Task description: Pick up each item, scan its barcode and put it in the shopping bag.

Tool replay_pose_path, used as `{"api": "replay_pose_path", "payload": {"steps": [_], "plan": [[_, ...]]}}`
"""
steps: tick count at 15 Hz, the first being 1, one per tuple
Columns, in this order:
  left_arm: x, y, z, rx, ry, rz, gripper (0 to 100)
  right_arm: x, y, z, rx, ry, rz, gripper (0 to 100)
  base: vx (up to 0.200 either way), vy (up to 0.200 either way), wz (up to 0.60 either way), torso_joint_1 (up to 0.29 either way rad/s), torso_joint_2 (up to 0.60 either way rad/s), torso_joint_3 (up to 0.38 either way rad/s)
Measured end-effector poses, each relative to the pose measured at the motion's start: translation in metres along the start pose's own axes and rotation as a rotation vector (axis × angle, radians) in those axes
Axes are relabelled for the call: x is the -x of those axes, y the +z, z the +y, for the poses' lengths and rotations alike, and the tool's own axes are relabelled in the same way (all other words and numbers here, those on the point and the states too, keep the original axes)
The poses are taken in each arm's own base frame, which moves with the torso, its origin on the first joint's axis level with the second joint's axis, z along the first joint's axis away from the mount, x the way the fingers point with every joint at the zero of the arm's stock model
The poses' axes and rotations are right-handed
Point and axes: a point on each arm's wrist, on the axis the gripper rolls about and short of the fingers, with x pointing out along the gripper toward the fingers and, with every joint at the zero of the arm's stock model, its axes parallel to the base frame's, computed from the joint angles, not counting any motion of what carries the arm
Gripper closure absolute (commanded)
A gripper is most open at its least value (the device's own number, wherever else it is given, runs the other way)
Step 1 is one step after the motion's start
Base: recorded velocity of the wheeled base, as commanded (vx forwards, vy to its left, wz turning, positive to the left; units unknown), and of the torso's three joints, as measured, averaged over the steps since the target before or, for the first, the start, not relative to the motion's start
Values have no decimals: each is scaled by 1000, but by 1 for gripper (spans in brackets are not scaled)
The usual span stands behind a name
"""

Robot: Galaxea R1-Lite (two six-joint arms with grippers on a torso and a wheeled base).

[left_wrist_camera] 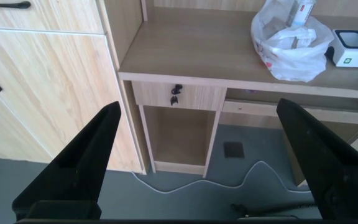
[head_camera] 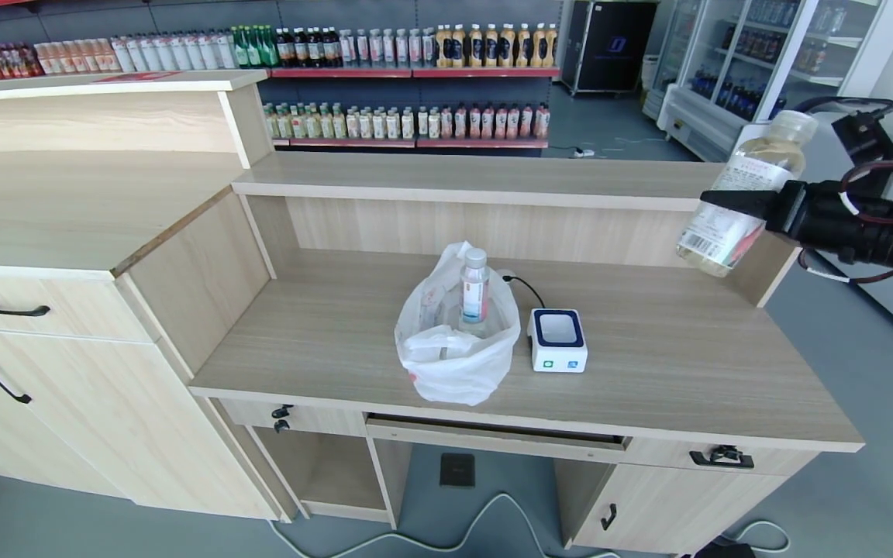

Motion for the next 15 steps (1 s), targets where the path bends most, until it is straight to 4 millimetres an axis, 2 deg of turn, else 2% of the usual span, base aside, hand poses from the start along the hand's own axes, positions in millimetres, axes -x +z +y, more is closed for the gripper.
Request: {"api": "replay_pose_path", "payload": {"steps": [3, 7, 10, 15], "plan": [[0, 0, 0, 0, 0, 0, 0, 22, 10, 55, -6, 216, 52, 100, 0, 0, 0, 0, 0, 0], [0, 0, 0, 0, 0, 0, 0, 36, 0, 117, -37, 396, 117, 100, 0, 0, 0, 0, 0, 0], [0, 0, 0, 0, 0, 0, 0, 47, -2, 149, -100, 492, 151, 100, 0, 0, 0, 0, 0, 0], [0, 0, 0, 0, 0, 0, 0, 66, -3, 179, -106, 610, 191, 100, 0, 0, 0, 0, 0, 0]]}}
